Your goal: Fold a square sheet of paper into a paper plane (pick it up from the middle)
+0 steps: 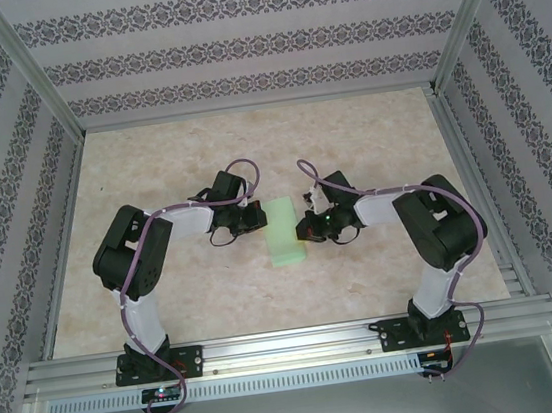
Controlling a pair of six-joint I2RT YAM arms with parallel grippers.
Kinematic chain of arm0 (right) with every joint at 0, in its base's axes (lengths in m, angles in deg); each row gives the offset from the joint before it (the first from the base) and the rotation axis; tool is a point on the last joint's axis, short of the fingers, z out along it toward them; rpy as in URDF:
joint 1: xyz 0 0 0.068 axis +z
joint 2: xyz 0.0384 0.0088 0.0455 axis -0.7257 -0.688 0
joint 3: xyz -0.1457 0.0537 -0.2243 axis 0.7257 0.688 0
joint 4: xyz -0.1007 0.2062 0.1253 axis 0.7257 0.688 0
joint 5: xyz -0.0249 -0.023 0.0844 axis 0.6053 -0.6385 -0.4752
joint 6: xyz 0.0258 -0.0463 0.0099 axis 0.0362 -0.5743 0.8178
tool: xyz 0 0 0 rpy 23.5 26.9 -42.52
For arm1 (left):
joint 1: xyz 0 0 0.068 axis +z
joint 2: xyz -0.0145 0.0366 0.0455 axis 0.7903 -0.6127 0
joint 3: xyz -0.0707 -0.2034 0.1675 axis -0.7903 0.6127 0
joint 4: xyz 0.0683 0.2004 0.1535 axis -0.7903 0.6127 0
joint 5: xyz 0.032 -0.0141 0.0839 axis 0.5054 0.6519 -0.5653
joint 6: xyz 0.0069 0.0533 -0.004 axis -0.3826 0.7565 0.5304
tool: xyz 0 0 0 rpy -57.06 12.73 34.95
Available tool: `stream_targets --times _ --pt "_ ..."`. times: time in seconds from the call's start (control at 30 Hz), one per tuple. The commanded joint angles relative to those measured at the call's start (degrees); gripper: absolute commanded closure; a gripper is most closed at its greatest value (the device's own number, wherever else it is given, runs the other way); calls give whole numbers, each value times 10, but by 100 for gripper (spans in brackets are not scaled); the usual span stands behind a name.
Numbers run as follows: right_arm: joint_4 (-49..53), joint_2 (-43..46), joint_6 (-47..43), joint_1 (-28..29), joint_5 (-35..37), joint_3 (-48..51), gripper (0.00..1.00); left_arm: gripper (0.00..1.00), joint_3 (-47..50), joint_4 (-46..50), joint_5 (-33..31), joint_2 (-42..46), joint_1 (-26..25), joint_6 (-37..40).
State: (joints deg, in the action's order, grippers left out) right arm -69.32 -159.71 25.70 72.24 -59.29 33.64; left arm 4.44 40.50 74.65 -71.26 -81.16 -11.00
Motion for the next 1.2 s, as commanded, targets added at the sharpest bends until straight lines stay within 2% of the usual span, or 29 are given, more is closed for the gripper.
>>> stream_targets --times 0.0,0.23,0.5,0.87,1.17 --pt "49 27 -31 -6 -11 11 100 100 64 157 -128 -77 -5 0" --pt "46 4 -13 19 -10 -63 100 100 61 158 -127 -78 -6 1" --pt "45 -32 -8 43 -8 -75 100 100 60 158 -125 -81 -7 -2" --pt "92 3 -51 32 -11 9 100 100 60 158 -129 -82 -7 -4" --pt "42 67 -5 21 8 117 100 100 60 158 -132 -82 -7 -6"
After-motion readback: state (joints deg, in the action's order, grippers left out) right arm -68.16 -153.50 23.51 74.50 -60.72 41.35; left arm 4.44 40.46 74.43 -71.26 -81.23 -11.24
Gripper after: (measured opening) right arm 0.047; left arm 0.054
